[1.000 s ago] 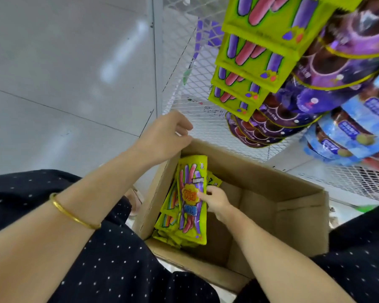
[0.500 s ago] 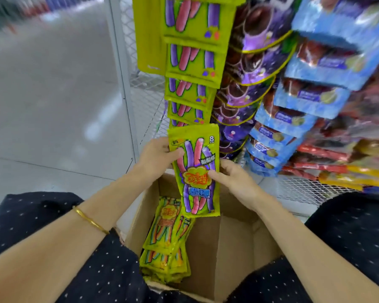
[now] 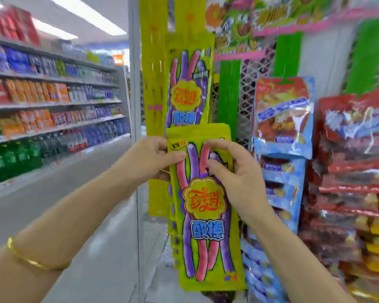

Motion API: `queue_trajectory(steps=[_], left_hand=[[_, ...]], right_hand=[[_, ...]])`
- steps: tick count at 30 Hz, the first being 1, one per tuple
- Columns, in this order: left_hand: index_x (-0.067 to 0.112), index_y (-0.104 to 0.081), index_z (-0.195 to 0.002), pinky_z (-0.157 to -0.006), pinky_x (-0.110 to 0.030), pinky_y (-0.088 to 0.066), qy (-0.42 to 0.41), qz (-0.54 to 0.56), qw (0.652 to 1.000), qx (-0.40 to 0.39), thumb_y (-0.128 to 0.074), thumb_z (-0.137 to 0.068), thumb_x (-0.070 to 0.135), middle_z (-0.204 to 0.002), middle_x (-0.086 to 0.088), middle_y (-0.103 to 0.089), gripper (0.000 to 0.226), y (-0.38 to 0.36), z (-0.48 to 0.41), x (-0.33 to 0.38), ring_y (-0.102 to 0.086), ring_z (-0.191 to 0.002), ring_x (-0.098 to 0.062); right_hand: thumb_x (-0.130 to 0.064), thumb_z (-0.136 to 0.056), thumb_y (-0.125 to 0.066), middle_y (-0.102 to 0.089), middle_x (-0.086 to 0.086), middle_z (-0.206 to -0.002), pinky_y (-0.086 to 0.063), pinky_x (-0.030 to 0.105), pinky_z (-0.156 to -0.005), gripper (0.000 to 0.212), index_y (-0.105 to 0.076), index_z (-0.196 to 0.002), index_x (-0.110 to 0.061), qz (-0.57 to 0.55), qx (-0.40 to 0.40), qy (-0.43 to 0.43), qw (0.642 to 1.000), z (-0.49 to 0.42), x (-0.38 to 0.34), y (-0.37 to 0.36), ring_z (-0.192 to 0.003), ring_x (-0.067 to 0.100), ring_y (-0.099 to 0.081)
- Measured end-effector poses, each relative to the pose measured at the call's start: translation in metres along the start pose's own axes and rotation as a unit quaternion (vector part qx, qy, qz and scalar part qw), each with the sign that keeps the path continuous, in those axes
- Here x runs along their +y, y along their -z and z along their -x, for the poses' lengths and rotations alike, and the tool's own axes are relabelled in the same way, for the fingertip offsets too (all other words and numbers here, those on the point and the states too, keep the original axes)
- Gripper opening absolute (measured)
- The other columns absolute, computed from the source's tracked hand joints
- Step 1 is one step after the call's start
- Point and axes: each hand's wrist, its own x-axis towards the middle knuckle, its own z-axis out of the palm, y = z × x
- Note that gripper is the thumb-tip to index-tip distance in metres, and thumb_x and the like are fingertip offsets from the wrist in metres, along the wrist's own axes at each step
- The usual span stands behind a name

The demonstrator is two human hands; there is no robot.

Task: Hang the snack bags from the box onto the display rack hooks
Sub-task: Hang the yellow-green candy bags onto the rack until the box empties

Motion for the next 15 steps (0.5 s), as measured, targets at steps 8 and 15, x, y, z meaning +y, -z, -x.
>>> queue_trajectory(steps=[8, 15], left_hand=[[0.013, -0.050, -0.112, -0.086, -0.032, -0.045, -0.215, -0.048, 0.948, 0.230, -0.049, -0.096, 0.028, -0.102, 0.002, -0.051, 0.022, 0.052, -0.122, 0.130, -0.050, -0.094, -0.012], [0.013, -0.049, -0.068, -0.064, -0.032, -0.032, -0.209, -0.016, 0.940, 0.269, -0.041, -0.097, 0.029, -0.059, 0.001, -0.038, 0.033, 0.069, -0.193, 0.163, -0.033, -0.054, -0.014]], right_hand=[[-0.002, -0.090, -0.054, -0.052, -0.014, -0.116, -0.027, -0.004, -0.089, 0.040, -0.055, -0.124, -0.022, 0.118, 0.048, 0.120, 0.984, -0.139, -0.063, 0.021, -0.113, -0.002, -0.043], [-0.004, -0.092, -0.050, -0.051, 0.004, -0.133, -0.031, 0.020, -0.100, 0.041, -0.050, -0.132, -0.012, 0.133, 0.087, 0.137, 0.978, -0.221, -0.075, 0.009, -0.125, 0.015, -0.043]])
